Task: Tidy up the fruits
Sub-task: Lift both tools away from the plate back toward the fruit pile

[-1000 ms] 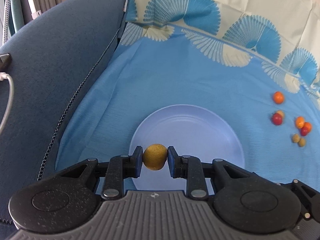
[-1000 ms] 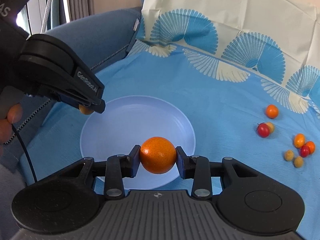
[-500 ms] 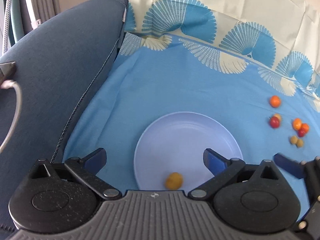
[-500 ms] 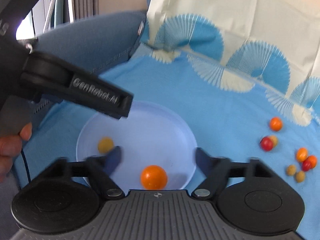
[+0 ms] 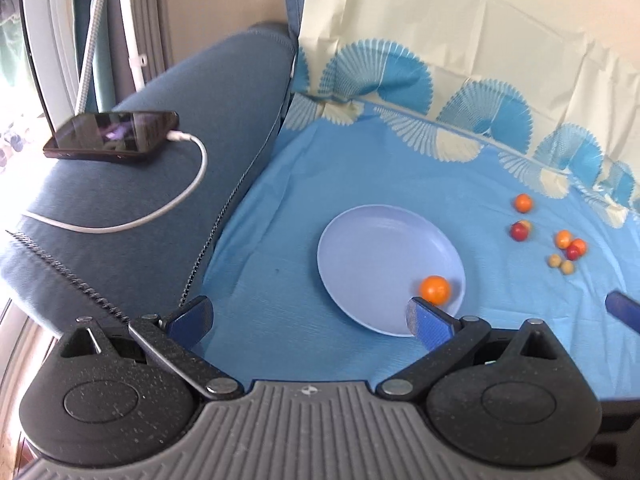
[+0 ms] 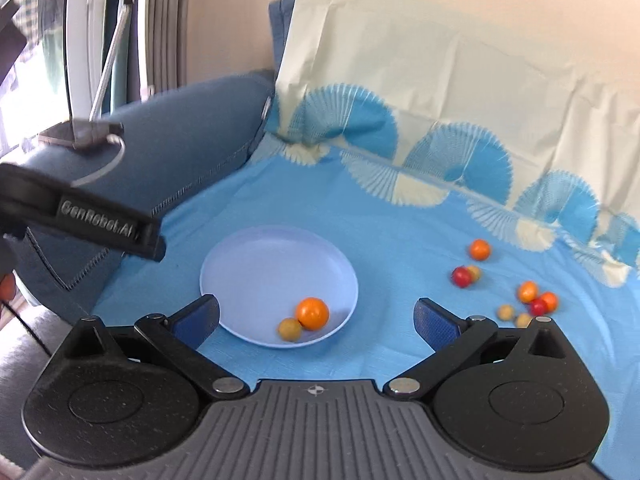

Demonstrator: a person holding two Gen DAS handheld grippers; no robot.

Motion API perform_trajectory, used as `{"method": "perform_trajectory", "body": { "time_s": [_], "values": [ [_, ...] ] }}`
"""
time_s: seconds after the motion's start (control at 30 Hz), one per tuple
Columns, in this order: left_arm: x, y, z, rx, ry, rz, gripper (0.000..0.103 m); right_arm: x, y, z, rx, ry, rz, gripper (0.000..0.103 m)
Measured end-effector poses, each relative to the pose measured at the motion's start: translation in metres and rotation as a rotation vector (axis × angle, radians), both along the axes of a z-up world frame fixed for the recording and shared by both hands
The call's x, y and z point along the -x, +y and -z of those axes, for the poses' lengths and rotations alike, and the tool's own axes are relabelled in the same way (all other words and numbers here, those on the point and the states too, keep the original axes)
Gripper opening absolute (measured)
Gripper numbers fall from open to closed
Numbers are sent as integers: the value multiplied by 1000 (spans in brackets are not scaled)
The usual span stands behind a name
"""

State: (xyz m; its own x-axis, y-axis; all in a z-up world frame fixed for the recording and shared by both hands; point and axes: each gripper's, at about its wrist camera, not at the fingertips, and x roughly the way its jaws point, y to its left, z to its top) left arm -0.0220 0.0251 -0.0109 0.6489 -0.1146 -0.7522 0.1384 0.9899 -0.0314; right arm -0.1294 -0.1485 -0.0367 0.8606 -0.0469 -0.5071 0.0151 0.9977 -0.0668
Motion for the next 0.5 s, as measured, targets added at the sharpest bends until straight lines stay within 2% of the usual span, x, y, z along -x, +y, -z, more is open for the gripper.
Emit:
{"method": "perform_trajectory", "body": {
  "time_s": [0.13, 0.3, 0.5],
  "values": [
    [19, 2, -14, 17, -32, -1, 103, 23, 4, -15, 19, -76, 20, 102],
    [36, 1, -26, 24, -53, -10, 103, 40, 7, -25, 32, -51, 51, 102],
    [50, -2, -34, 34, -67, 0, 103, 59, 3, -28, -14, -48, 82, 102]
  ]
}}
